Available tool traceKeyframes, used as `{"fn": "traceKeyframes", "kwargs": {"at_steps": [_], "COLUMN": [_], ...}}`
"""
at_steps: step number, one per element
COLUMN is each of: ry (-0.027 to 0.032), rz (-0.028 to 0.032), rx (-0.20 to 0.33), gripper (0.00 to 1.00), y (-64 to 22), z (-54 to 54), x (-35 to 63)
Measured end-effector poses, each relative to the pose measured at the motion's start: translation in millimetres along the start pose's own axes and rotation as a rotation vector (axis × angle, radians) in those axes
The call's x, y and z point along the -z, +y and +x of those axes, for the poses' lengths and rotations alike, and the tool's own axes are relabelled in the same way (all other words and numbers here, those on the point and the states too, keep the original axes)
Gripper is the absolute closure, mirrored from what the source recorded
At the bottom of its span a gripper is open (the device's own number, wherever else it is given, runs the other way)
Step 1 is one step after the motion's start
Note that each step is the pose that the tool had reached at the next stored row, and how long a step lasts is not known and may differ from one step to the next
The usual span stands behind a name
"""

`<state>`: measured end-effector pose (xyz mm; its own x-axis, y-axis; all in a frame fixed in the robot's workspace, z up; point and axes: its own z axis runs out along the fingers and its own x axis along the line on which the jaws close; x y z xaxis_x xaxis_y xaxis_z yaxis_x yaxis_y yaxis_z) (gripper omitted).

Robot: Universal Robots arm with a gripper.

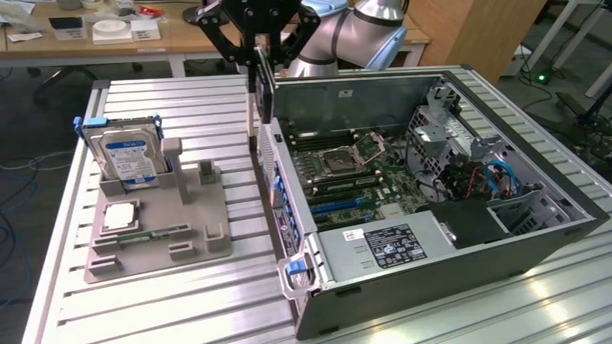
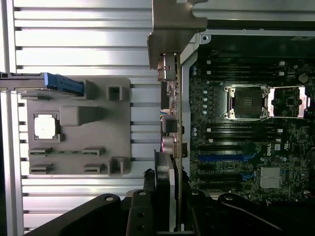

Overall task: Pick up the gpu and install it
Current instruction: 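Pick up the gpu and move the gpu toward the slot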

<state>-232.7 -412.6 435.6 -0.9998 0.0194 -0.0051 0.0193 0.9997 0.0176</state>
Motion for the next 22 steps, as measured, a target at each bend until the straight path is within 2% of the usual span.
{"fn": "traceKeyframes", "kwargs": {"at_steps": [22], "ry": [0.0000], "rz": [-0.0001], "rx": [0.000], "gripper": [0.72], "y": [0.5], "z": [-24.9], "x": [-0.8]}}
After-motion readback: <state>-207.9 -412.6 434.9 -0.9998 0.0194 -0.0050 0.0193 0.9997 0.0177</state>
